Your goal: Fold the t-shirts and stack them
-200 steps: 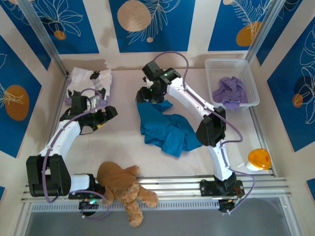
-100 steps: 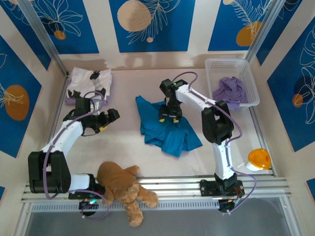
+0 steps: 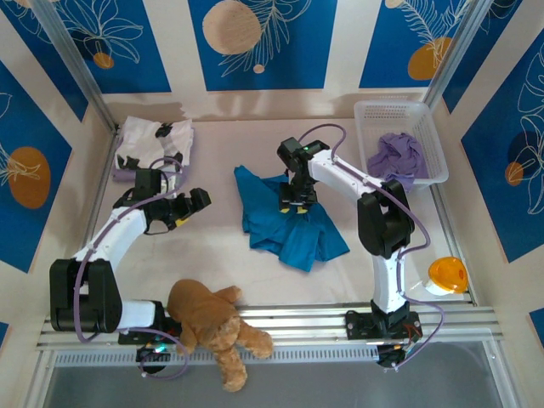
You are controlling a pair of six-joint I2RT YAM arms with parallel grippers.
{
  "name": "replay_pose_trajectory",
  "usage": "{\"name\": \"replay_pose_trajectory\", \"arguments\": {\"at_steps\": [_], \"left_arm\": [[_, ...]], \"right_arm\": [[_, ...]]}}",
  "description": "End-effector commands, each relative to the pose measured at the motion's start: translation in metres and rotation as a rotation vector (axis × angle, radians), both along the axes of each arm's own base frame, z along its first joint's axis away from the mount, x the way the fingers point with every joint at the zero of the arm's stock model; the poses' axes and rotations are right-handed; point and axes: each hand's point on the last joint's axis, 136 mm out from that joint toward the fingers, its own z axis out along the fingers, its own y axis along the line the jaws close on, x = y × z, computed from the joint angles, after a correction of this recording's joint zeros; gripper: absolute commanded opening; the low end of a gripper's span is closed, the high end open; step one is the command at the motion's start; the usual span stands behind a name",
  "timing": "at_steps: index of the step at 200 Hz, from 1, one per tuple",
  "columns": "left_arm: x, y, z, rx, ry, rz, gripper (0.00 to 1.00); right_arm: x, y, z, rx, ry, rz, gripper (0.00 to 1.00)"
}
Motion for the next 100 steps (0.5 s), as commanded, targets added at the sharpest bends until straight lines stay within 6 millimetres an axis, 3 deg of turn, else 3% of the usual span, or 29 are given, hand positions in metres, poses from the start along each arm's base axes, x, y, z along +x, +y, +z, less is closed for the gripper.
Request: {"name": "replay_pose_trajectory", "arguments": {"at_steps": [1, 50, 100], "left_arm": [[0.000, -0.003, -0.003, 0.000, 0.010, 0.001, 0.99], [-0.001, -0.004, -0.004, 0.002, 0.010, -0.005, 0.99], [0.001, -0.005, -0.005, -0.001, 0.014, -0.006, 0.99]], "right_arm": [[-0.002, 0.005, 0.011, 0.034, -0.005, 0.003, 0.40], [-0.002, -0.005, 0.000, -0.020, 0.004, -0.003, 0.43], [-0.001, -0.001, -0.003, 0.009, 0.017, 0.001, 0.40]]}}
